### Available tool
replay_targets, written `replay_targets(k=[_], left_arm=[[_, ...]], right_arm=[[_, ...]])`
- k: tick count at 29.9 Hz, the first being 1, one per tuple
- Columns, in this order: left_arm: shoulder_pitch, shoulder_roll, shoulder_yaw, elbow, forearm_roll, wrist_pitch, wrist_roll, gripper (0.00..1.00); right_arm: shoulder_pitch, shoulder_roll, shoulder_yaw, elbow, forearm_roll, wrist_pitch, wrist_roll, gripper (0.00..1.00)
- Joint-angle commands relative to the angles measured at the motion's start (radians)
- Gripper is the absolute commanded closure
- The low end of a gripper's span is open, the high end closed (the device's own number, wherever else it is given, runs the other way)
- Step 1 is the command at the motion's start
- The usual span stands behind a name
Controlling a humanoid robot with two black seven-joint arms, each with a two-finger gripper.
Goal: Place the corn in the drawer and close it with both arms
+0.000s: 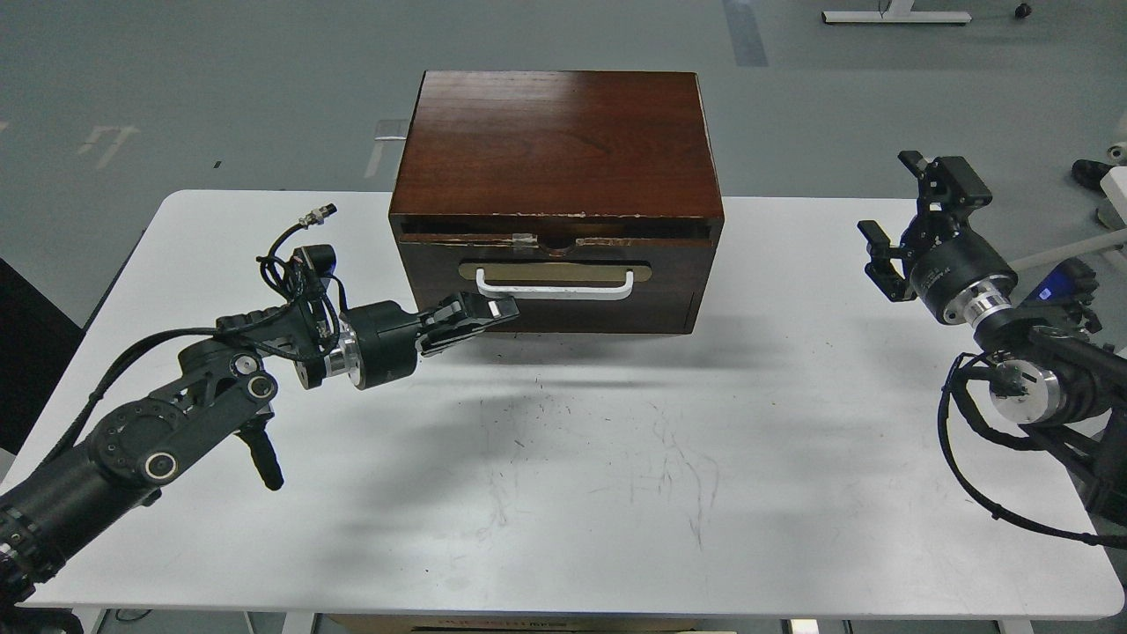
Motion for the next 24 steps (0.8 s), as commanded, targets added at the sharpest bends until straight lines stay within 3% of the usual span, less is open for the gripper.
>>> replay_targets(k=[1, 24], left_arm=[[-0.008, 0.001, 0.0, 0.003, -0.021, 0.002, 0.001, 1.0], [-0.038, -0.011, 0.003, 0.073, -0.058, 0.008, 0.001, 1.0]], right_arm=[[0.0, 0.0, 0.0, 0.0, 0.0, 0.001, 0.0, 0.02], [0.0, 0.0, 0.003, 0.002, 0.0, 0.0, 0.0, 0.02]])
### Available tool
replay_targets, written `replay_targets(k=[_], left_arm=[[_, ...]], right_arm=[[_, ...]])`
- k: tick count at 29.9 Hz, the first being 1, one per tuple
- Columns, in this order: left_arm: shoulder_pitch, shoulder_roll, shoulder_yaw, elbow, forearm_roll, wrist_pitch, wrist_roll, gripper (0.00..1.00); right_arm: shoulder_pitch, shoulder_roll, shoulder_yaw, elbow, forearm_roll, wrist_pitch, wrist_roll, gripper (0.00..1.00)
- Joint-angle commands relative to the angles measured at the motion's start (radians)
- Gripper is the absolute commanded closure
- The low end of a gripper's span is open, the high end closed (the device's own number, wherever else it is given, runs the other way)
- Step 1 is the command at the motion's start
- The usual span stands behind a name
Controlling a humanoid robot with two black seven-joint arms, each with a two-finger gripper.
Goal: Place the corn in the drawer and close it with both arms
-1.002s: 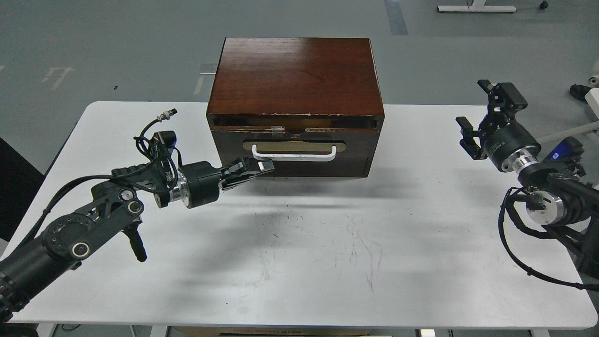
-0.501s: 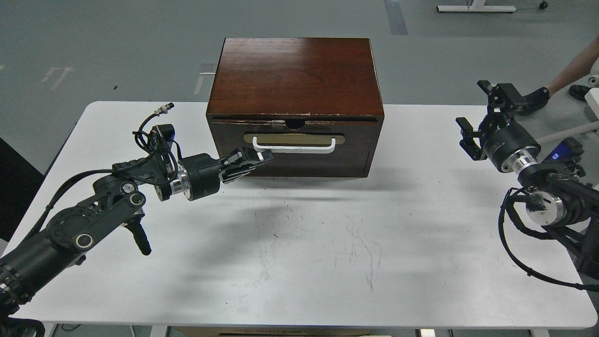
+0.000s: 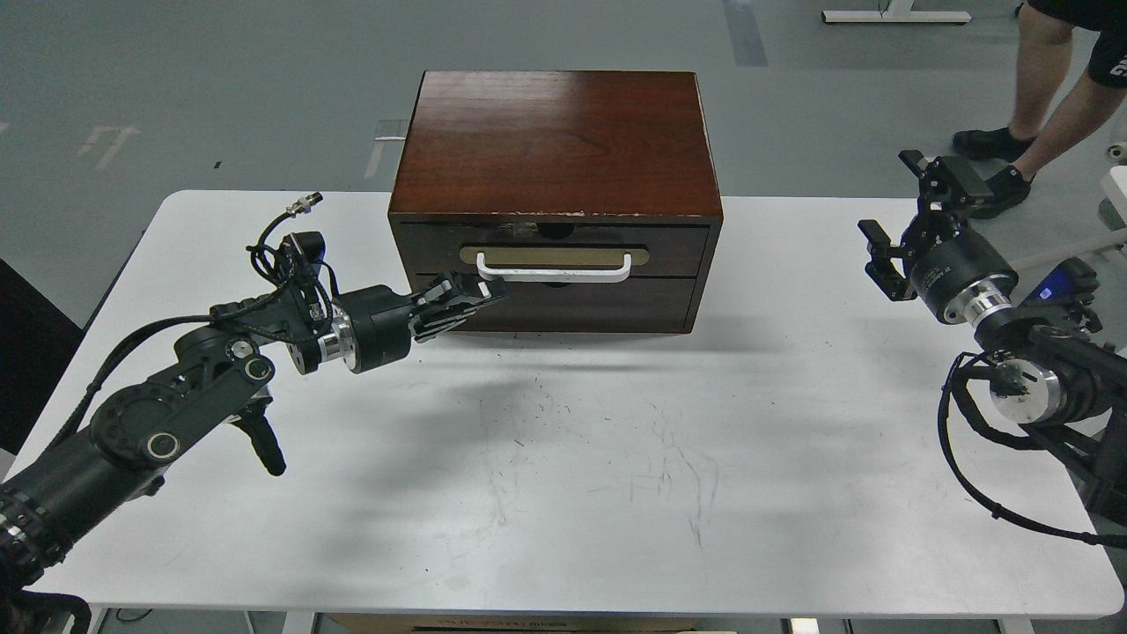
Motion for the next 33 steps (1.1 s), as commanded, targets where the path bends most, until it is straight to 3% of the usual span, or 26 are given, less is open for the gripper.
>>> replay_targets(k=[1, 11, 22, 25, 28, 30, 31, 32, 33], left_arm=[[-0.008, 0.001, 0.003, 0.001, -0.008, -0.003, -0.001, 1.0], [0.008, 0.015, 0.021, -0.034, -0.008, -0.029, -0.005, 1.0], [0.077, 0.084, 0.016, -0.247, -0.008, -0.029, -0.019, 1.0], [0.083, 0.09, 0.003, -0.276, -0.042, -0.029, -0.062, 1.0], [0.083, 0.111, -0.014, -0.289, -0.155, -0.029, -0.102, 0.84], [0.083, 0.139, -0.043, -0.295, -0.307, -0.029, -0.106, 0.51], [0.081, 0.145, -0.051, -0.295, -0.345, -0.029, -0.105, 0.39], [0.083, 0.159, -0.065, -0.295, -0.419, -0.029, -0.105, 0.07], [0.083, 0.168, -0.073, -0.295, -0.45, -0.029, -0.105, 0.0]], right_arm=[[0.0, 0.0, -0.001, 0.002, 0.0, 0.0, 0.0, 0.02], [0.0, -0.002, -0.001, 0.0, 0.0, 0.002, 0.0, 0.02], [0.0, 0.0, 0.001, 0.0, 0.0, 0.0, 0.0, 0.02], [0.0, 0.002, 0.001, 0.0, 0.0, -0.001, 0.0, 0.02], [0.002, 0.0, 0.003, 0.0, 0.0, 0.0, 0.0, 0.02], [0.002, 0.0, 0.004, 0.0, 0.0, 0.0, 0.0, 0.02], [0.002, 0.0, 0.006, 0.0, 0.0, 0.0, 0.0, 0.02], [0.002, 0.0, 0.015, -0.001, 0.0, 0.0, 0.0, 0.02], [0.002, 0.0, 0.019, -0.001, 0.0, 0.0, 0.0, 0.02]])
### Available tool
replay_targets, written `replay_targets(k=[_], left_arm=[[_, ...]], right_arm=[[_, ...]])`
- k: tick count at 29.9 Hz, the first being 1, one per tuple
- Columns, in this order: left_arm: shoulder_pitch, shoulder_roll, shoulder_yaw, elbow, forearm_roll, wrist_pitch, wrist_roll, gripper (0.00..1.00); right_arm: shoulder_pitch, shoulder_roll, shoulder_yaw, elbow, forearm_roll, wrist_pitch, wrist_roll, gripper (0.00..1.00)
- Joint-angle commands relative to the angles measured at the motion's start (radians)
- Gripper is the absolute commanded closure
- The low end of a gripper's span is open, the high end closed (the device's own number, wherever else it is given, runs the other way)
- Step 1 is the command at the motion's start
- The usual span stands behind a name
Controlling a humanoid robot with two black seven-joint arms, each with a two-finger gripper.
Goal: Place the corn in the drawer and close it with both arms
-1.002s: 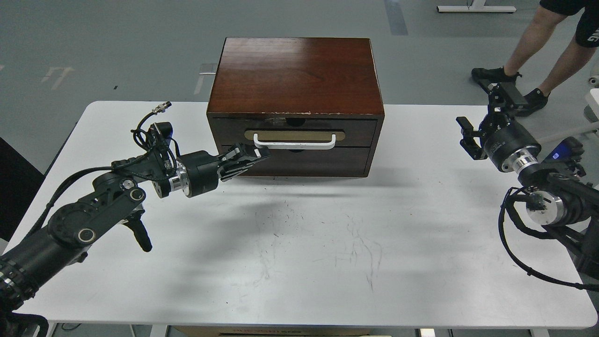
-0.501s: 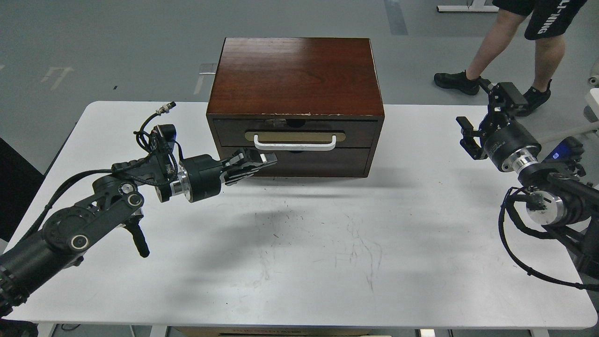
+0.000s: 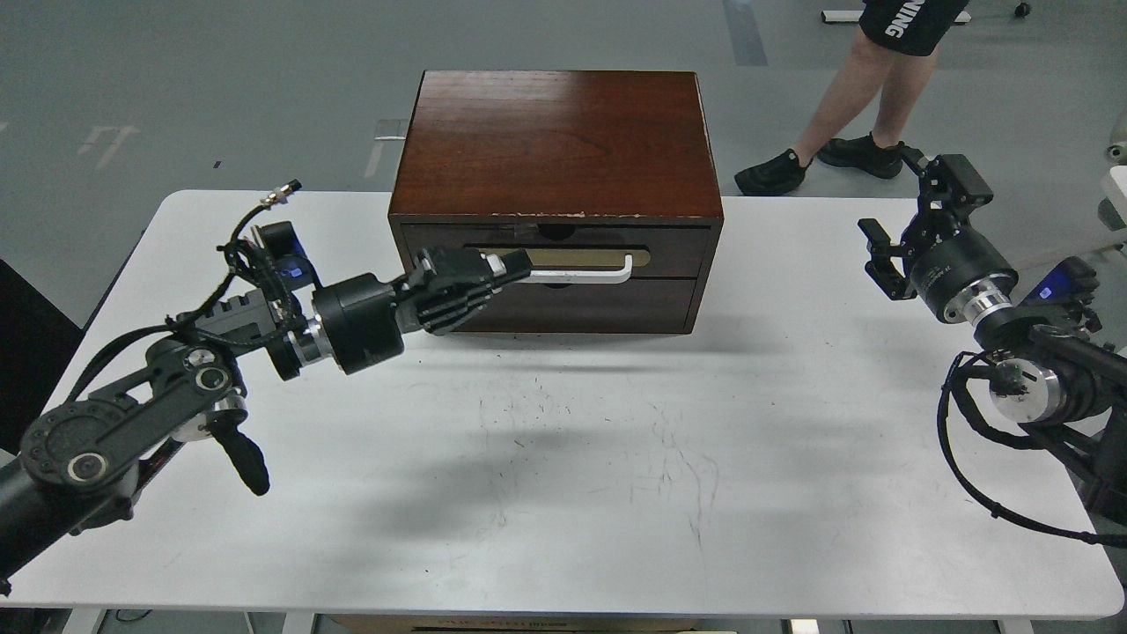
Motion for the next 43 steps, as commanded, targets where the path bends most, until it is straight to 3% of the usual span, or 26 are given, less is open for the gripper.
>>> replay_targets(k=[1, 7, 19, 21, 26, 43], left_arm=[[0.0, 0.038, -0.034, -0.001, -0.172, 0.0, -0.001, 0.0], [0.022, 0.095, -0.079, 0.019, -0.336, 0.0, -0.004, 0.0], [0.16, 0.094, -0.182, 0.19, -0.468, 0.0, 0.014, 0.0], [0.17, 0.088, -0.192, 0.195, -0.485, 0.0, 0.02, 0.0], [0.207, 0.08, -0.237, 0.216, -0.506, 0.0, 0.081, 0.0], [0.221, 0.051, -0.237, 0.216, -0.505, 0.0, 0.084, 0.0]], right_arm=[[0.0, -0.001, 0.018, -0.002, 0.0, 0.0, 0.0, 0.02], [0.0, 0.001, 0.022, -0.002, 0.0, -0.003, 0.0, 0.02], [-0.002, 0.002, 0.045, 0.002, 0.002, -0.009, 0.0, 0.02], [0.0, 0.01, 0.048, 0.002, 0.0, -0.011, 0.0, 0.02], [0.0, 0.03, 0.048, 0.002, -0.003, -0.012, 0.0, 0.0], [-0.019, 0.033, 0.048, 0.011, 0.0, -0.011, 0.0, 0.0]])
